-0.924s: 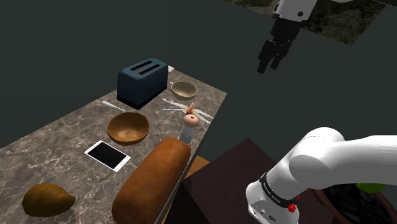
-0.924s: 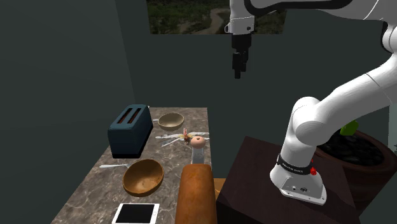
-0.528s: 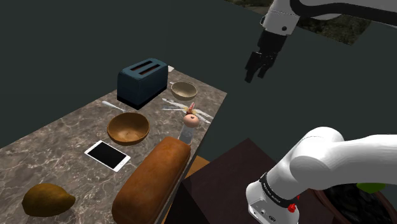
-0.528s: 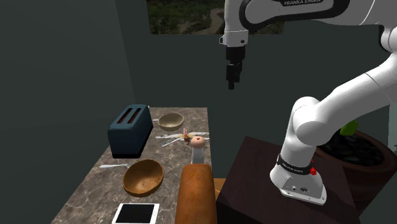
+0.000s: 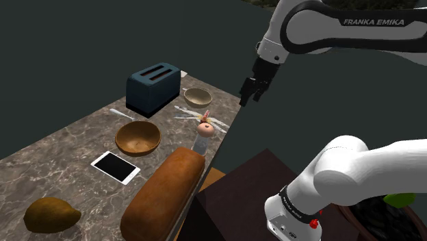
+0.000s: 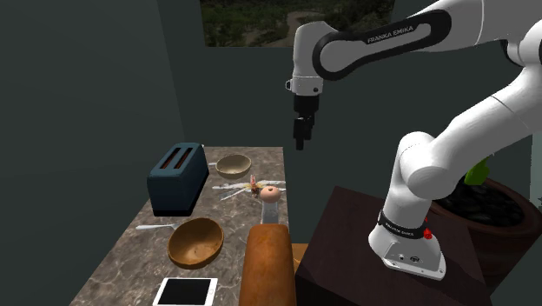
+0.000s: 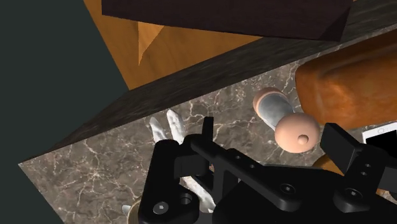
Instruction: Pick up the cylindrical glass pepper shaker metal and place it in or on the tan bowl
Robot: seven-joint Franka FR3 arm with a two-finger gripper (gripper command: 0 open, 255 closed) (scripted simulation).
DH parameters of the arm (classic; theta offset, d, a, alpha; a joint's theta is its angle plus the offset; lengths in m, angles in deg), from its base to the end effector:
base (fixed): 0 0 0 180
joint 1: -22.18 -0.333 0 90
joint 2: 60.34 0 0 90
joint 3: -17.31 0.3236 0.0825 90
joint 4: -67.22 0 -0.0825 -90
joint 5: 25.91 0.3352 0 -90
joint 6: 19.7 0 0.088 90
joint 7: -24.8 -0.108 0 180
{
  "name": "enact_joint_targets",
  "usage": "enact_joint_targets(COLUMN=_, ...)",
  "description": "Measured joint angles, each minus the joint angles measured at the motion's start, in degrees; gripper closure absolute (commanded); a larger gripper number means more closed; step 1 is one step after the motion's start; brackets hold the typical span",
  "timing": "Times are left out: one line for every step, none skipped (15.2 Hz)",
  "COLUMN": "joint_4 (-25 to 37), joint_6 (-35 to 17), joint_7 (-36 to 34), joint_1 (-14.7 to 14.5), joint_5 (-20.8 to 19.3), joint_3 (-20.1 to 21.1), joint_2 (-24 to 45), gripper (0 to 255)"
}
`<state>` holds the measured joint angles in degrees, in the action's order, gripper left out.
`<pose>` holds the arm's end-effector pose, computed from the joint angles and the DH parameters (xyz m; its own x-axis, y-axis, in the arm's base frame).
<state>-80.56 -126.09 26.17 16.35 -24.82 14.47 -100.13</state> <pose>0.2853 0.0144 0.4988 0.9962 0.0830 -0.0275 0.0815 -0.9954 -0.0505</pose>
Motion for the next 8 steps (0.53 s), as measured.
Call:
enact_joint_targets(joint_4=-1.2, joint_6=-2.4, joint_7=-0.2, joint_1=-0.6, joint_5=0.9, joint_3=0.3, joint_2=1.0, gripper=0)
enact_joint_targets(joint_4=-1.8, joint_6=-4.3, joint_7=-0.2, joint_1=-1.3, joint_5=1.7, joint_3=0.5, joint_2=1.9, gripper=0)
enact_joint_targets(joint_4=-2.6, joint_6=-6.7, joint_7=-0.2, joint_1=-1.9, joint_5=2.6, joint_3=0.7, joint_2=3.2, gripper=0)
enact_joint_targets(joint_4=-3.2, joint_6=-9.4, joint_7=0.0, joint_1=-2.5, joint_5=3.4, joint_3=0.8, joint_2=5.1, gripper=0)
enact_joint_targets(joint_4=-4.1, joint_6=-11.7, joint_7=0.2, joint_1=-3.1, joint_5=4.2, joint_3=0.9, joint_2=6.2, gripper=0)
enact_joint_targets(joint_4=-4.5, joint_6=-13.9, joint_7=0.3, joint_1=-3.8, joint_5=5.2, joint_3=1.1, joint_2=7.6, gripper=0)
enact_joint_targets(joint_4=-4.8, joint_6=-16.3, joint_7=0.5, joint_1=-4.6, joint_5=6.2, joint_3=1.3, joint_2=9.5, gripper=0)
enact_joint_targets(joint_4=-5.4, joint_6=-18.8, joint_7=0.8, joint_1=-5.4, joint_5=7.2, joint_3=1.5, joint_2=10.9, gripper=0)
